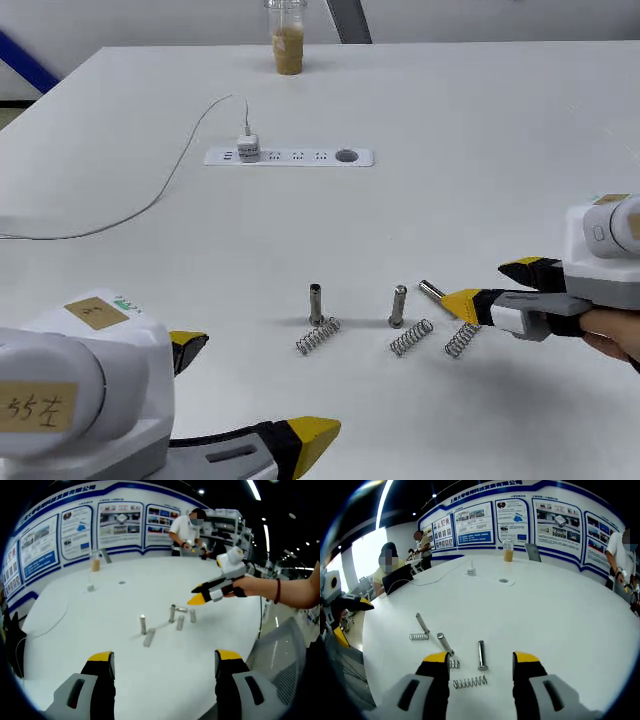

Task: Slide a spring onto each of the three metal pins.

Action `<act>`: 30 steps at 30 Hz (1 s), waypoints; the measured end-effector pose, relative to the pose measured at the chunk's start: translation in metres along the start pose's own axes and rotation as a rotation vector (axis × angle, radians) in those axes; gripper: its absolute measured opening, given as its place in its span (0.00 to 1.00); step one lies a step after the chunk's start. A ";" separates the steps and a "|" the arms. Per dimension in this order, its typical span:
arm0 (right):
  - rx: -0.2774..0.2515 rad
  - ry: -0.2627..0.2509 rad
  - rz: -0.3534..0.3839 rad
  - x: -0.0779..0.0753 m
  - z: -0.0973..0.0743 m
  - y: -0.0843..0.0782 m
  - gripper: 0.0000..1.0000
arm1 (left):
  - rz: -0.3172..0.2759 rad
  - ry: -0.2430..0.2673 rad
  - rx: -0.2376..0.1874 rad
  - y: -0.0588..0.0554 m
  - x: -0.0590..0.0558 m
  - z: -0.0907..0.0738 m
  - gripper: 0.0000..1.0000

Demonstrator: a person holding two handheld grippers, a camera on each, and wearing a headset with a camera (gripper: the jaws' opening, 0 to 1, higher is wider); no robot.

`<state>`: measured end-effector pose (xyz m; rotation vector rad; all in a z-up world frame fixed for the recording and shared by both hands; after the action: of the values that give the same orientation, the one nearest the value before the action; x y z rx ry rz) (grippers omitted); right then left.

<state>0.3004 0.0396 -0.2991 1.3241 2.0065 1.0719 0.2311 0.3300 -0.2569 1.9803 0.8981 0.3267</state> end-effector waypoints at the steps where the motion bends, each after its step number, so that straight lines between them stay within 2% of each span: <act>1: -0.001 0.000 -0.004 0.000 0.001 0.001 0.50 | 0.002 0.000 0.002 0.000 0.000 0.000 0.83; 5: -0.005 0.017 -0.020 -0.001 0.009 0.004 0.44 | 0.010 0.005 0.002 -0.001 0.001 0.001 0.83; 13: 0.009 0.032 -0.038 -0.001 0.026 0.005 0.39 | 0.014 0.000 0.003 -0.003 -0.001 0.004 0.83; 20: 0.020 0.051 -0.024 0.000 0.041 0.003 0.33 | 0.023 -0.012 -0.005 -0.001 -0.003 0.006 0.82; 26: 0.049 0.043 -0.028 0.000 0.052 -0.001 0.30 | 0.019 -0.013 -0.011 -0.001 -0.003 0.006 0.82; 30: 0.054 0.038 -0.004 -0.003 0.057 -0.003 0.28 | 0.015 -0.011 -0.006 -0.003 -0.003 0.007 0.82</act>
<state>0.3431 0.0553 -0.3340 1.3358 2.0789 1.0552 0.2315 0.3250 -0.2630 1.9825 0.8741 0.3263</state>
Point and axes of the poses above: the centre of the closed fingertips' face, and the gripper's own axes: z roughly forward along the fingers, x roughly to its left, y roughly out of its top, the point moved 8 cm from there along -z, roughly backward along the fingers, and after that the axes turned 3 degrees about -z, right-handed, at the moved point
